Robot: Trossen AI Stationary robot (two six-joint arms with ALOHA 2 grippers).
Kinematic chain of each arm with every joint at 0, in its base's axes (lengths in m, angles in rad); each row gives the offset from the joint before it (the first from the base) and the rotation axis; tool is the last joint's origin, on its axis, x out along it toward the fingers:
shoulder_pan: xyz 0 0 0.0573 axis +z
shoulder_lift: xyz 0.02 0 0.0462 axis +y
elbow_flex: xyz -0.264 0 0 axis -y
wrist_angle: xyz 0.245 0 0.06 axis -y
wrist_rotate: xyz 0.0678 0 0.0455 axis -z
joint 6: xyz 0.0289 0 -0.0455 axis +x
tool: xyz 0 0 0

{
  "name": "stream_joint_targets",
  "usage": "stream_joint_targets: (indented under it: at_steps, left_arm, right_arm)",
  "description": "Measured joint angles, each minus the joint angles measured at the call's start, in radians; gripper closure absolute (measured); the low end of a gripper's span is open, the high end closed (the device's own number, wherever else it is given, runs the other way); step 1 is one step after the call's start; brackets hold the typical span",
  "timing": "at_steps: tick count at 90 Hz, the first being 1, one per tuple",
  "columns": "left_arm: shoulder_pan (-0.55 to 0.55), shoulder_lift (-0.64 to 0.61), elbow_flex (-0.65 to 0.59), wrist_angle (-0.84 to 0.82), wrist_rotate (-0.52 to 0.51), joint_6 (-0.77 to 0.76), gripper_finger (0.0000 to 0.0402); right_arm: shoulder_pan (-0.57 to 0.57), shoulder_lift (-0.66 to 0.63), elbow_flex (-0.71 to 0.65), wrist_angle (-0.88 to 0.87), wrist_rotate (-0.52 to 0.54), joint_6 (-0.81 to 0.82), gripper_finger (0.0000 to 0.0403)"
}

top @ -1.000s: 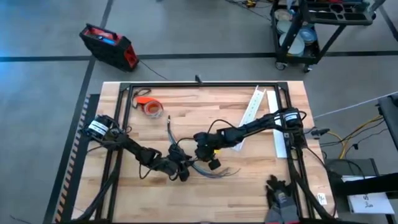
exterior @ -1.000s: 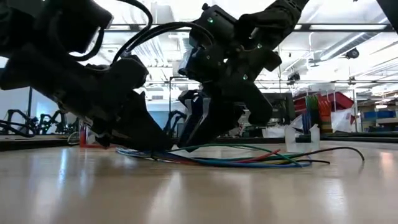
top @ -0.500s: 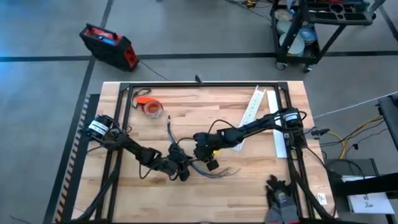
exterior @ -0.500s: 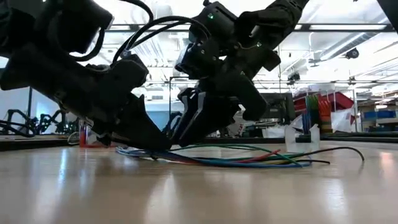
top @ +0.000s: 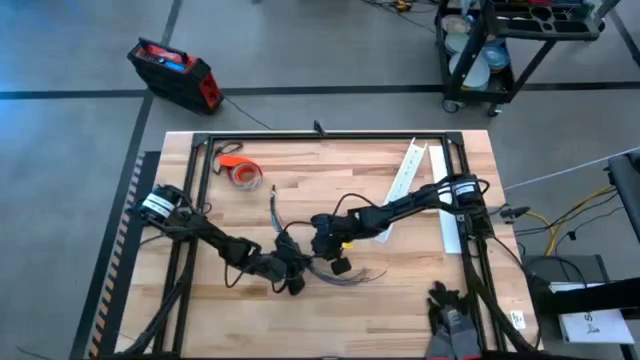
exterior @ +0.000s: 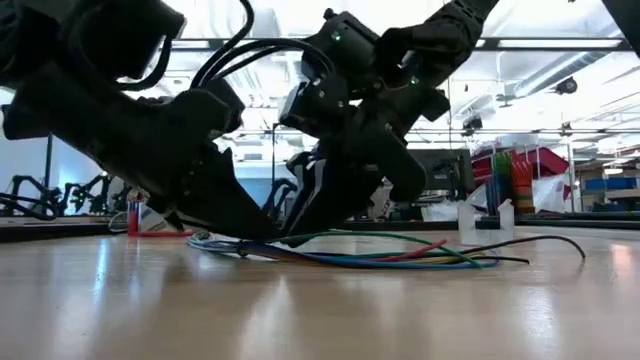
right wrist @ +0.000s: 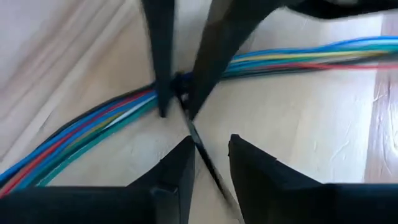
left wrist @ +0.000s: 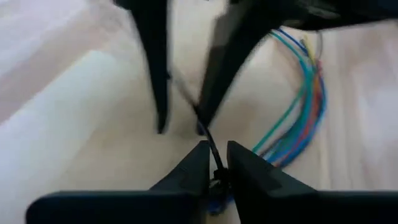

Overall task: Ziptie cables
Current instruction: Wrap the cables together using a black zip tie

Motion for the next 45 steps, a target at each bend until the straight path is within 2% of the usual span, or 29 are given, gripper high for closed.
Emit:
stream_joint_targets:
  at_steps: [11,45]
  left_arm:
    - [0.008,-0.025,-0.01,-0.017,0.027,-0.024,0.034]
    - [0.008,-0.04,-0.021,-0.051,0.024,-0.156,0.0313]
  right_arm:
    - [-0.002,0.0,0.016,-0.002,-0.022,-0.001,0.0317]
    - [-0.003,0.0,0.035,-0.007,-0.021,-0.004,0.0263]
